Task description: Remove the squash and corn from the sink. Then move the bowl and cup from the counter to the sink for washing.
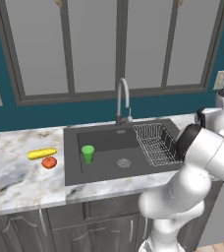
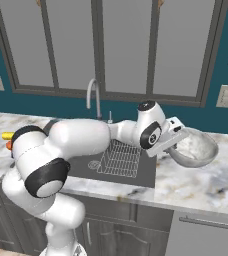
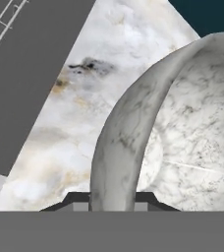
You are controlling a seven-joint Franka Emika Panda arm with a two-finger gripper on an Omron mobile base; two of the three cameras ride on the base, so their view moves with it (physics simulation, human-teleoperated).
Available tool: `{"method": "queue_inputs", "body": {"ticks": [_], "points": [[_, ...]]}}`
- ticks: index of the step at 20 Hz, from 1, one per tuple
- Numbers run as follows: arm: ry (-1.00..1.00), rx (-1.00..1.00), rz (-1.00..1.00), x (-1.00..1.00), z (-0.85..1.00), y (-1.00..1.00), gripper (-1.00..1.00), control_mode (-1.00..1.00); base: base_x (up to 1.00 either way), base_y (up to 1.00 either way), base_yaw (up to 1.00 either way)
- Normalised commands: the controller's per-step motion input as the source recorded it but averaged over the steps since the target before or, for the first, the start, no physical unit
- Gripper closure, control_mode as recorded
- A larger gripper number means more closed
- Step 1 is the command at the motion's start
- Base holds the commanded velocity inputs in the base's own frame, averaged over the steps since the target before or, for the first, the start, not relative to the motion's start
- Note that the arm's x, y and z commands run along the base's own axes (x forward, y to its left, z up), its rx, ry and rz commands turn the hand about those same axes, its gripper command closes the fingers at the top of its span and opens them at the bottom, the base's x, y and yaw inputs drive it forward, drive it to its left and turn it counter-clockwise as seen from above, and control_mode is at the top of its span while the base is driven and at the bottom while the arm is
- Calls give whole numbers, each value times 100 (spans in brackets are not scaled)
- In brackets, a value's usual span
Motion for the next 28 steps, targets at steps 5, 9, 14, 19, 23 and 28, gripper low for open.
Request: {"method": "queue_inputs", "body": {"ticks": [5, 9, 14, 19, 23, 28], "points": [[0, 0, 12, -1, 4, 32, 100, -100, 0, 0, 0], [0, 0, 12, -7, 3, 31, 100, -100, 0, 0, 0], [0, 0, 12, -14, 6, 35, 100, -100, 0, 0, 0], [0, 0, 13, -14, 10, 37, 100, -100, 0, 0, 0], [0, 0, 10, -12, 11, 32, 100, -100, 0, 0, 0], [0, -1, 10, -11, 10, 34, 100, -100, 0, 0, 0]]}}
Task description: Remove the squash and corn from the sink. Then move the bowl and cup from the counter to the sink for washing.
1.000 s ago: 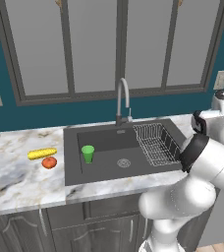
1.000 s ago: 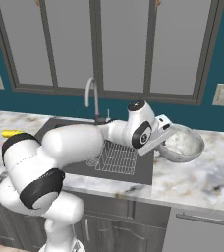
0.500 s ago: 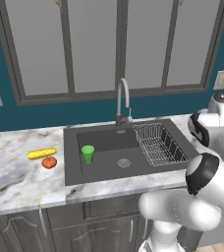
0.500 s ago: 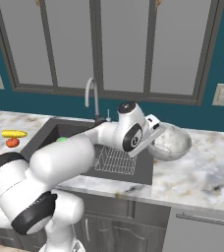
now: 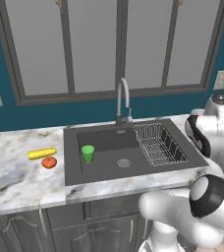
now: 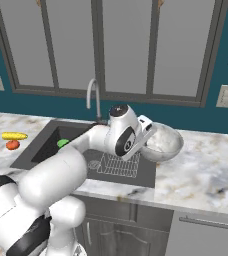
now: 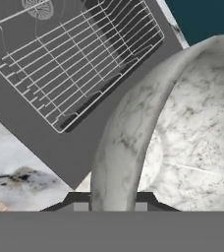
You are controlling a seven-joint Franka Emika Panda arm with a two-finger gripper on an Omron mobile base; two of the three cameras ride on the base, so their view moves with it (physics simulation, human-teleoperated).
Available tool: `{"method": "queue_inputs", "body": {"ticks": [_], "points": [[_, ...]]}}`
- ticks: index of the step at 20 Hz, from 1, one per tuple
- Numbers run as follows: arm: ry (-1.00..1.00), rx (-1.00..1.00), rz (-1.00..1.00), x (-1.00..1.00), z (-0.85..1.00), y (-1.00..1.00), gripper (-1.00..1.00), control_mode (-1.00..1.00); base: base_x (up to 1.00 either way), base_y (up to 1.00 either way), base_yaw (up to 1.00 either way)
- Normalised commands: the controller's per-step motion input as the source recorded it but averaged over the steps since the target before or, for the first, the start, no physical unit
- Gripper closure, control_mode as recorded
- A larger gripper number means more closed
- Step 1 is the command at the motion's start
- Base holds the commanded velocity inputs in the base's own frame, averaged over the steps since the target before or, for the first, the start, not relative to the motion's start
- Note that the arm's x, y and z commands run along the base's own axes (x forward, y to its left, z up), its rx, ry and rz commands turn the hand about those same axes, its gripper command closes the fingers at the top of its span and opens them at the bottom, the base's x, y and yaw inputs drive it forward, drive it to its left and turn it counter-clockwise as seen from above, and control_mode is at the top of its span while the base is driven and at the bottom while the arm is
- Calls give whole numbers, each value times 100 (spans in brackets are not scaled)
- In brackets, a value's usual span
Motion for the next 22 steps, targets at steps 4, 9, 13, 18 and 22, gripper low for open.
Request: {"method": "queue_inputs", "body": {"ticks": [4, 9, 13, 18, 22], "points": [[2, -1, 12, -4, 9, 34, 100, -100, 0, 0, 0], [4, 0, 15, 0, 6, 32, 100, -100, 0, 0, 0], [1, 0, 19, -5, 7, 31, 100, -100, 0, 0, 0], [0, -1, 19, -9, 11, 26, 100, -100, 0, 0, 0], [0, -1, 16, -13, 10, 22, 100, -100, 0, 0, 0]]}}
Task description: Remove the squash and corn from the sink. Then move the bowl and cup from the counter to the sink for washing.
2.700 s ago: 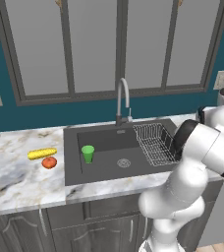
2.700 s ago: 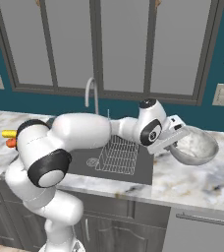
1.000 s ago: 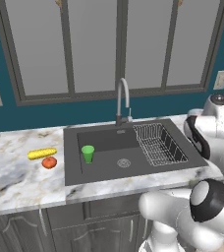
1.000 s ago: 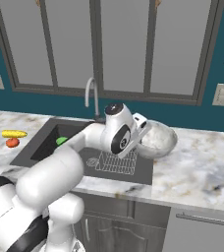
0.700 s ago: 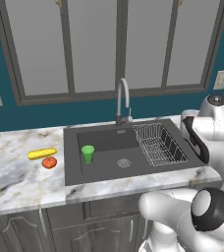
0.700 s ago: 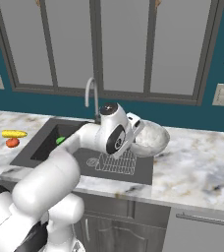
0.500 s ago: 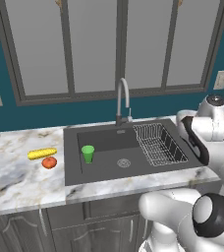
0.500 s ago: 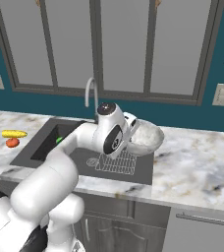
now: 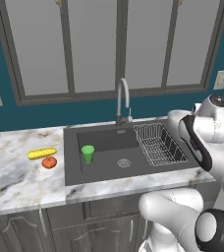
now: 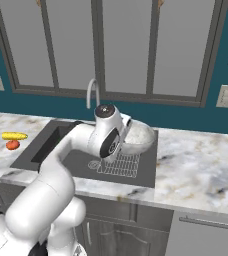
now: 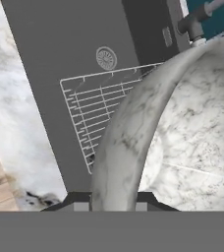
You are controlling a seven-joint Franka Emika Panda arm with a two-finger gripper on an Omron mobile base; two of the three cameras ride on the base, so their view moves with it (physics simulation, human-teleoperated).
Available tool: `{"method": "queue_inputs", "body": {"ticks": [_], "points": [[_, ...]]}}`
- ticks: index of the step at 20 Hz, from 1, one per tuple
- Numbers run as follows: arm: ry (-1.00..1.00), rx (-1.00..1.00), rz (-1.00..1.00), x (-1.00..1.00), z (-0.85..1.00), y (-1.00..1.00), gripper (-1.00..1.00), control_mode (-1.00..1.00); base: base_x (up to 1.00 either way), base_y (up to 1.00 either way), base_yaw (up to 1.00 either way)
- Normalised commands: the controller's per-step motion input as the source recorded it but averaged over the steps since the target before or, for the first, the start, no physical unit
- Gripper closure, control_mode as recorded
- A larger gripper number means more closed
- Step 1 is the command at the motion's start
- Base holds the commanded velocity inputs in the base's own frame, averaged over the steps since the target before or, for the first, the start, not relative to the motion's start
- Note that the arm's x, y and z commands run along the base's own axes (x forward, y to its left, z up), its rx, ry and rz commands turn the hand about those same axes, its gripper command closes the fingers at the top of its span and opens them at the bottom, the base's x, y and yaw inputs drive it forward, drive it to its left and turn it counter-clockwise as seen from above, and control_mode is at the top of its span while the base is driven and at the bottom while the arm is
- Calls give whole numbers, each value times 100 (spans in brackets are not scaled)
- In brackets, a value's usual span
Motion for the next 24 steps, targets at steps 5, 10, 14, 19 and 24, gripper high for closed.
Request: {"method": "queue_inputs", "body": {"ticks": [5, 10, 14, 19, 24], "points": [[3, 0, 13, -15, 5, 14, 100, -100, 0, 0, 0], [3, 0, 11, -16, 5, 20, 100, -100, 0, 0, 0], [2, 0, 12, -15, 7, 22, 100, -100, 0, 0, 0], [6, 0, 9, -9, 5, 24, 100, -100, 0, 0, 0], [10, 0, 8, -6, 2, 26, 100, -100, 0, 0, 0]]}}
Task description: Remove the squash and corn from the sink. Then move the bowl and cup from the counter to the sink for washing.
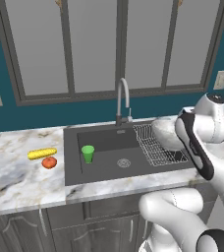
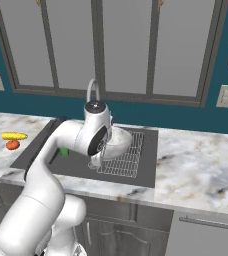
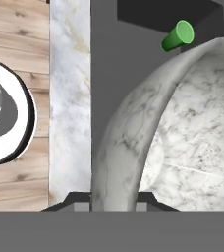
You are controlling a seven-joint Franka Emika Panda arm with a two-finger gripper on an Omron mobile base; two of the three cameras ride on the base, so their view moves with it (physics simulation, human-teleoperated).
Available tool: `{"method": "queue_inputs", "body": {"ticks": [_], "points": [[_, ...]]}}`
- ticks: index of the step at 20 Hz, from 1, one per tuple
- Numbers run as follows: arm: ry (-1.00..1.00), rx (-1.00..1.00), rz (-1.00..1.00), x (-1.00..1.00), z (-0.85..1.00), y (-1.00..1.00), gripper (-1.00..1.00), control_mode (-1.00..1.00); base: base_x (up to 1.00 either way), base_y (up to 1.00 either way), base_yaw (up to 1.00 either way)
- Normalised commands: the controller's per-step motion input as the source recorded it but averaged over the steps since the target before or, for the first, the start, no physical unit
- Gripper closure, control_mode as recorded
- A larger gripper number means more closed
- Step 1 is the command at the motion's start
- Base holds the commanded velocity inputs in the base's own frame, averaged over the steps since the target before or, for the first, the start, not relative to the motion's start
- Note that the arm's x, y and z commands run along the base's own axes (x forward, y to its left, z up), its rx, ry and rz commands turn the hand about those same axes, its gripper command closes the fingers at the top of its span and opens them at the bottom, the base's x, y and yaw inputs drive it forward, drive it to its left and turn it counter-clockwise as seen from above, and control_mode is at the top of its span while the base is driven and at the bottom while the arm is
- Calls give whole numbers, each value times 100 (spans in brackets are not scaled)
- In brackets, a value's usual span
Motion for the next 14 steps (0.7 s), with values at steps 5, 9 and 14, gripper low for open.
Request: {"method": "queue_inputs", "body": {"ticks": [5, 9, 14], "points": [[8, 0, 6, 0, 2, 30, 100, -100, 0, 0, 0], [6, 0, 4, 0, 2, 33, 100, -100, 0, 0, 0], [5, 0, 2, 0, 3, 33, 100, -100, 0, 0, 0]]}}
